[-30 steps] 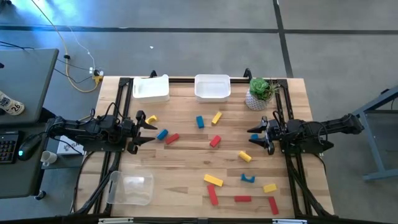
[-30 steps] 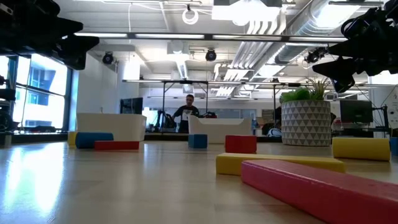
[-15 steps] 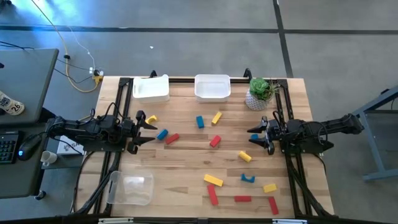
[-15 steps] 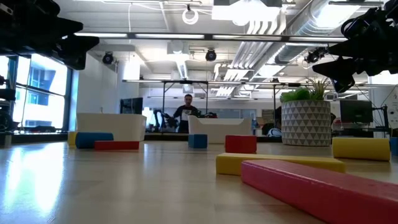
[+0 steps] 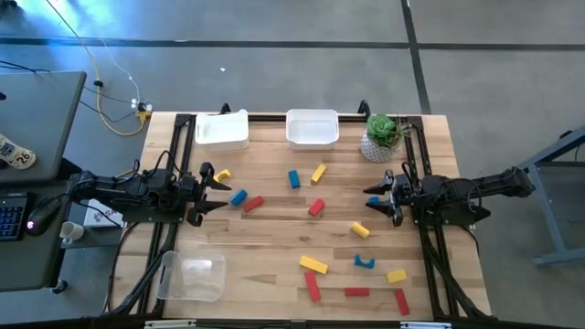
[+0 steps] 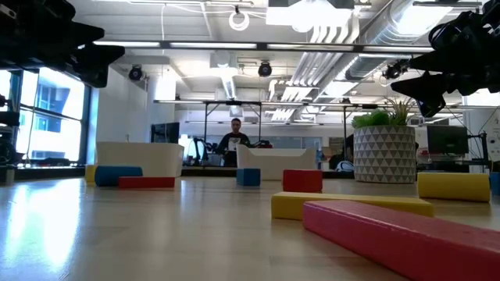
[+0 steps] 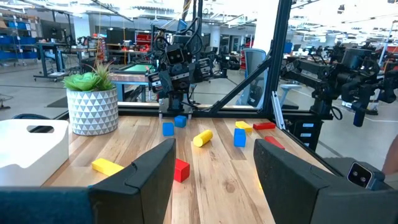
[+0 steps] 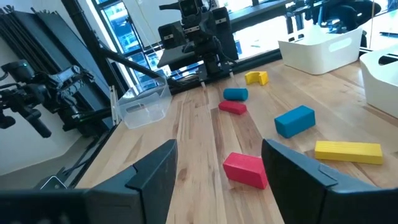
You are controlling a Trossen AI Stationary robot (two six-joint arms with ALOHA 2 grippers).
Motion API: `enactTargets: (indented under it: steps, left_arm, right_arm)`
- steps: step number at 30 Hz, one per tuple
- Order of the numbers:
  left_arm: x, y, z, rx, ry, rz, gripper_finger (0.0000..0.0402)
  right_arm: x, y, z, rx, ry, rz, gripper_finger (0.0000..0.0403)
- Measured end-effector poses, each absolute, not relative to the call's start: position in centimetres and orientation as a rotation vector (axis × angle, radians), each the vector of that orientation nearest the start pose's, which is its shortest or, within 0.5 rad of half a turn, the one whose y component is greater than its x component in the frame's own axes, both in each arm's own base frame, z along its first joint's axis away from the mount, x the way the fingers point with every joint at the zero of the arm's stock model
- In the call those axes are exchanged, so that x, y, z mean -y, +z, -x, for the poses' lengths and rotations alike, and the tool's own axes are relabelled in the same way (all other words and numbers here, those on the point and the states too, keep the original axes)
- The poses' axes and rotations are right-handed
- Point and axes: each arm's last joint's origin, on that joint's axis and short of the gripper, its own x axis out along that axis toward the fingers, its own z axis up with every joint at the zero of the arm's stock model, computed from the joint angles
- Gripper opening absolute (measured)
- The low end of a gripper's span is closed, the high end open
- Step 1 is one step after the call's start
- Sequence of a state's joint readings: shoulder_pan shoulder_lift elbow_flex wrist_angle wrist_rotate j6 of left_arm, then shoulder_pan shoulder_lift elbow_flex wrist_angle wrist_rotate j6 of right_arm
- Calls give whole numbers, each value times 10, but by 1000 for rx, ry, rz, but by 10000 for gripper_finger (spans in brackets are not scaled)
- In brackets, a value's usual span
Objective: Sort & place blocks by color
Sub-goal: Put the yellow block into the right white bin
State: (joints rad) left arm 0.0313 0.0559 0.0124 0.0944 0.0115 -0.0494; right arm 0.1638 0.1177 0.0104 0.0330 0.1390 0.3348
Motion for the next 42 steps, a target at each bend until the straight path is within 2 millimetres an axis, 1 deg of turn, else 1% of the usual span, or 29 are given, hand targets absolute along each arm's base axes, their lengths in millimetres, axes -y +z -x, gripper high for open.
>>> enactTargets:
  steps: [31,37,42]
  left_arm:
    - [-3,172,-100,52,19,48,207]
    - [-4,174,-100,66,73,50,207]
    - [-5,174,-100,66,80,49,207]
  right_arm:
    - [-13,161,-103,-76,13,-323,222]
    - [-13,161,-103,-76,13,-328,222]
    - [-13,161,-103,-76,13,-323,222]
